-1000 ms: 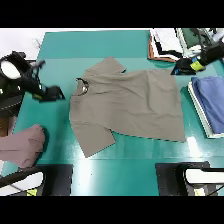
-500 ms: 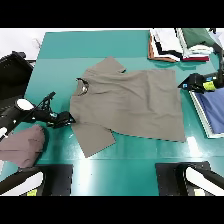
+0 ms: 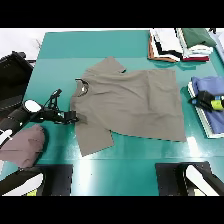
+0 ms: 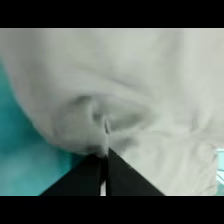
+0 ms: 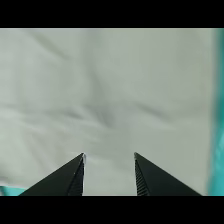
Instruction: Fold the shirts.
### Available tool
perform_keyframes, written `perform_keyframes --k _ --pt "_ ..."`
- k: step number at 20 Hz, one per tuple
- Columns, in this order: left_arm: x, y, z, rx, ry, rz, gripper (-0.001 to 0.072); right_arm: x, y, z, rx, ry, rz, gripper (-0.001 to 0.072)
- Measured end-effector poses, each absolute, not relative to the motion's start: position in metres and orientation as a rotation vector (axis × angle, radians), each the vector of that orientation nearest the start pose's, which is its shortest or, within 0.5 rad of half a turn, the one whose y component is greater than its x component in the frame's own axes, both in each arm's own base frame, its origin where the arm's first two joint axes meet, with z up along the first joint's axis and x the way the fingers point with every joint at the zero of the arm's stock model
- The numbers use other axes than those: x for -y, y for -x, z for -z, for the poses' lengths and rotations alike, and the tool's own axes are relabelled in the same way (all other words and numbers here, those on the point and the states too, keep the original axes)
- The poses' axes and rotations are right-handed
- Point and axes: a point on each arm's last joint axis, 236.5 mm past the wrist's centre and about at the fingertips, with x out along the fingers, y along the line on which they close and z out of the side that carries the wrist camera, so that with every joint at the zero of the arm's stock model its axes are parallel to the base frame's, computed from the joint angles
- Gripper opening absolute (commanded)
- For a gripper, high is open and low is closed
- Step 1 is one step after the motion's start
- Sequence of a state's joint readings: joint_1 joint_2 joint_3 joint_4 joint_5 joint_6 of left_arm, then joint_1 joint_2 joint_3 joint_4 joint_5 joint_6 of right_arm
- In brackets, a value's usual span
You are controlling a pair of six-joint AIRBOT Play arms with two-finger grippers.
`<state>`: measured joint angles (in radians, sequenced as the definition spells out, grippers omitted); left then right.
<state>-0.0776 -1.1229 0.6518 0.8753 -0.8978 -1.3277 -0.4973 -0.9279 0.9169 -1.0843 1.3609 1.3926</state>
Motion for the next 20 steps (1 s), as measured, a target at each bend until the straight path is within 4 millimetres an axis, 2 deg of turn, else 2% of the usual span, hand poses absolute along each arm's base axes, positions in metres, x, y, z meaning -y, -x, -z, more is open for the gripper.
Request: perform_keyframes --k 1,2,3,5,7,8,9,13,15,17,19,20 --pt "0.142 -0.302 0.049 -1.278 0.453 0.390 0.0021 0.047 -0.271 -0.035 -1.232 -0.577 0.038 0.0567" --pt "0.142 -0.306 0.042 -1.264 0.433 0.401 0.0021 0.059 -0.255 -0.018 -1.277 -0.591 0.090 0.0571" --pt "0.143 -0.309 0.035 -1.252 0.414 0.414 0.0021 0.068 -0.237 0.000 -1.335 -0.618 0.137 0.0569" --pt "0.144 -0.313 0.025 -1.240 0.381 0.436 0.0021 0.075 -0.208 0.032 -1.426 -0.686 0.197 0.0507" --pt "0.143 -0.315 0.020 -1.231 0.360 0.446 0.0021 0.072 -0.187 0.056 -1.509 -0.740 0.214 0.0505" --pt "0.144 -0.315 0.018 -1.231 0.355 0.451 0.0021 0.069 -0.180 0.065 -1.540 -0.756 0.212 0.0481" --pt "0.144 -0.316 0.017 -1.229 0.349 0.455 0.0022 0.065 -0.176 0.074 -1.561 -0.768 0.210 0.0440" --pt "0.144 -0.317 0.015 -1.225 0.341 0.458 0.0021 0.036 -0.183 0.088 -1.603 -0.806 0.121 0.0416" --pt "0.144 -0.316 0.014 -1.226 0.339 0.460 0.0021 0.018 -0.192 0.093 -1.609 -0.811 0.066 0.0177" --pt "0.144 -0.314 0.012 -1.233 0.334 0.468 0.0020 0.005 -0.196 0.095 -1.625 -0.764 0.020 0.0017" --pt "0.145 -0.315 0.000 -1.210 0.322 0.480 0.0020 -0.004 -0.205 0.090 -1.612 -0.696 -0.024 0.0017" --pt "0.145 -0.317 -0.012 -1.181 0.309 0.487 0.0020 -0.005 -0.215 0.082 -1.580 -0.646 -0.043 0.0016"
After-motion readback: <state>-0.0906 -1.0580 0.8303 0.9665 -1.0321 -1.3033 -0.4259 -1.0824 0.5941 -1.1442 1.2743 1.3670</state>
